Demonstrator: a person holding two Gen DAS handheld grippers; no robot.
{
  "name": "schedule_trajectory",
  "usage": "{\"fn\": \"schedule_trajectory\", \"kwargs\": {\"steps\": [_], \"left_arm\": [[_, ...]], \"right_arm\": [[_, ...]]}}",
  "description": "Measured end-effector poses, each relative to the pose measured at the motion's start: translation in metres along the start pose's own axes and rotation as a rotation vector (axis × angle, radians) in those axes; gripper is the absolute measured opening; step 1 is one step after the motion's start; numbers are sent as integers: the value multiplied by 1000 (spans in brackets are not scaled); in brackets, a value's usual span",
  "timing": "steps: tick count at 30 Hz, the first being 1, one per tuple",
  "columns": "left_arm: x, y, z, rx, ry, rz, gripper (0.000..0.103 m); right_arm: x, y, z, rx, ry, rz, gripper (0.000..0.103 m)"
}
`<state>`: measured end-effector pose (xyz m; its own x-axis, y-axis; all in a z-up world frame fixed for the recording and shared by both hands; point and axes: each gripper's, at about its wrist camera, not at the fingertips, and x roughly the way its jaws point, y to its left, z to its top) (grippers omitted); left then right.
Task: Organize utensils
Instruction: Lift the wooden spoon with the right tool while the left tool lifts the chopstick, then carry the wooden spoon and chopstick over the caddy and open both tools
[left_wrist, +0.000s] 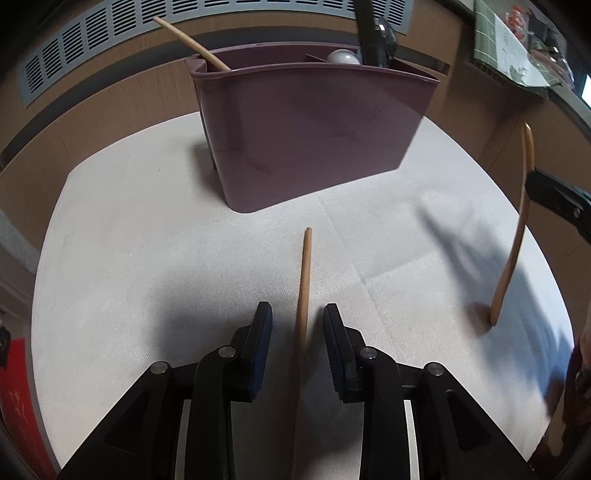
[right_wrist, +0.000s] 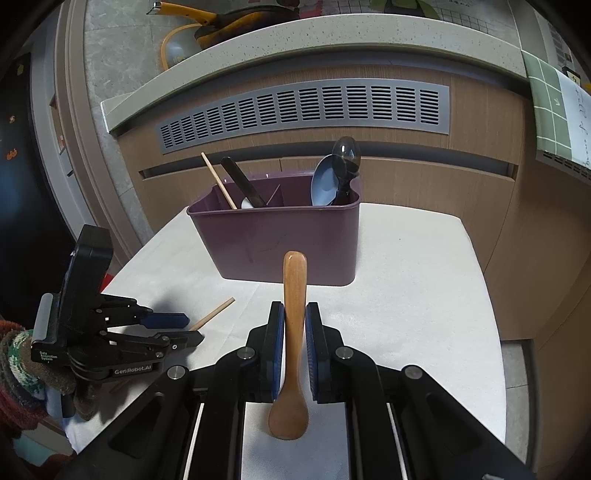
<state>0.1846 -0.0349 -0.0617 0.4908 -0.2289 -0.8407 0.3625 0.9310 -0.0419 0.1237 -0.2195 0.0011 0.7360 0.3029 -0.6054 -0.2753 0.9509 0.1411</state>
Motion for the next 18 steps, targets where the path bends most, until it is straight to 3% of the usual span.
{"fn": "schedule_trajectory", "kwargs": {"steps": [2,4,5,7,10,15,18], "left_arm": [[4,-1,7,16,15,8,28],[8,-7,14,38,32,27,16],[9,-11,16,56,39,28,5],[9,-22,18,81,49,22,5],[-2,-19,18,-4,35,-70,5],[-66,7,10,-220,-182,-185,5],[-102,17,5,-292,-319,-203,5]], "right_arm": [[0,0,0,-1,-2,-2,11],[-1,-1,-1,4,-7,3,11],[-1,-1,-1,7,-10,4,11],[-3,-3,-1,16,-20,7,11],[-6,-5,1,31,-31,7,11],[-19,-8,3,40,-52,6,11],[-22,-8,5,36,-62,-11,11]]}}
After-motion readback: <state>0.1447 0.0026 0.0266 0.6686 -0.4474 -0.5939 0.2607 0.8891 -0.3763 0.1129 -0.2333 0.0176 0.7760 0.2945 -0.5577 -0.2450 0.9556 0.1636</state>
